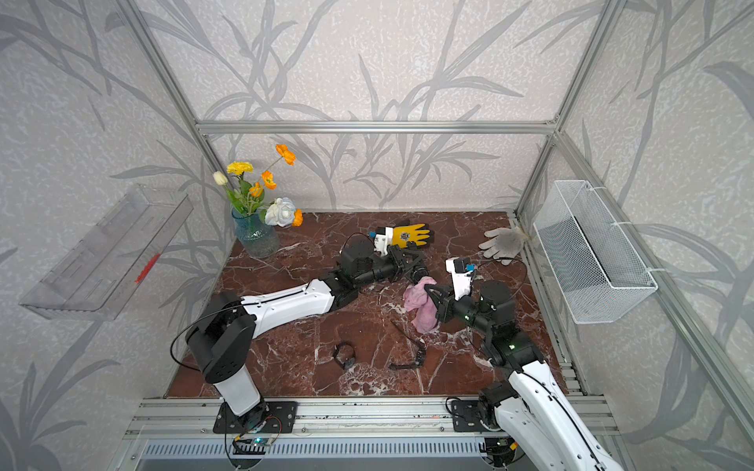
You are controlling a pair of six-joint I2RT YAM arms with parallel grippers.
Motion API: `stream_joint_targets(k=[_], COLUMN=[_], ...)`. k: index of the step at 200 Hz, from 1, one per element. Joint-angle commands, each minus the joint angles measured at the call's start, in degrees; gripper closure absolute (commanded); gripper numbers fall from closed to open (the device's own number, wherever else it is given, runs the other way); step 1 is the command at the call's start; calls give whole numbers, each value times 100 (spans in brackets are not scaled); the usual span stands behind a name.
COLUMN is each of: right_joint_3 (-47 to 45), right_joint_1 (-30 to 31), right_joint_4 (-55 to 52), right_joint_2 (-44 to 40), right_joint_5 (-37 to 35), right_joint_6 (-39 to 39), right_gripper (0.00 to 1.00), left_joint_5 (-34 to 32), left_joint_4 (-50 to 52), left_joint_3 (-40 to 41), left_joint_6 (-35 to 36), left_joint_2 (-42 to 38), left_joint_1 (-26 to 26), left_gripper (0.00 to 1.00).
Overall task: Wipe the watch dial
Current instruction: Wipe the dirt from the watch dial.
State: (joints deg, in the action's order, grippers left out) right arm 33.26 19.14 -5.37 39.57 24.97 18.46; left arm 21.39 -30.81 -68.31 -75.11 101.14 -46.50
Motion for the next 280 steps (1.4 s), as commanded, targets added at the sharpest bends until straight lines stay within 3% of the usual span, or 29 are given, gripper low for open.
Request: stream_joint_targets(k=[1, 38, 100, 116, 150, 172, 187, 217, 233, 251, 280], right_joint_3=[1, -97, 27, 13, 34, 18, 74, 464, 509, 493, 351], right_joint_1=[29, 29, 73, 95, 184, 265, 288, 422, 424, 424, 464], right_joint_4=[278, 455, 45, 221, 775, 930, 651, -639, -838, -712, -37], right_joint_2=[20, 81, 13, 41, 270, 299, 308, 384, 432, 532, 631], right_joint_5=[-541, -731, -1762, -1448, -30, 240, -108, -2063, -2469, -2061, -751], right_joint_6=[51, 145, 356, 290, 161, 145, 110, 55, 97, 35, -24], right_gripper=[100, 100, 100, 100, 100, 100, 100, 100, 100, 100, 100], left_joint_5=[200, 301, 369, 397, 461, 496, 494, 454, 420, 368, 340], left_joint_4=[-280, -4, 101, 49, 101, 66, 14, -13, -23, -38, -124], left_joint_3=[-368, -472, -401, -367, -349, -343, -301, -214, -149, -92, -18], left_joint_6=[-115, -48, -62, -71, -30, -61, -82, -74, -64, -75, -127], left_joint_2=[52, -36, -107, -124, -154, -143, -155, -252, -310, -344, -363], left_joint_1=[-120, -184, -195, -193, -193, -193, -200, -211, -220, -232, -256], left_gripper=[100, 100, 100, 100, 100, 100, 100, 100, 100, 100, 100])
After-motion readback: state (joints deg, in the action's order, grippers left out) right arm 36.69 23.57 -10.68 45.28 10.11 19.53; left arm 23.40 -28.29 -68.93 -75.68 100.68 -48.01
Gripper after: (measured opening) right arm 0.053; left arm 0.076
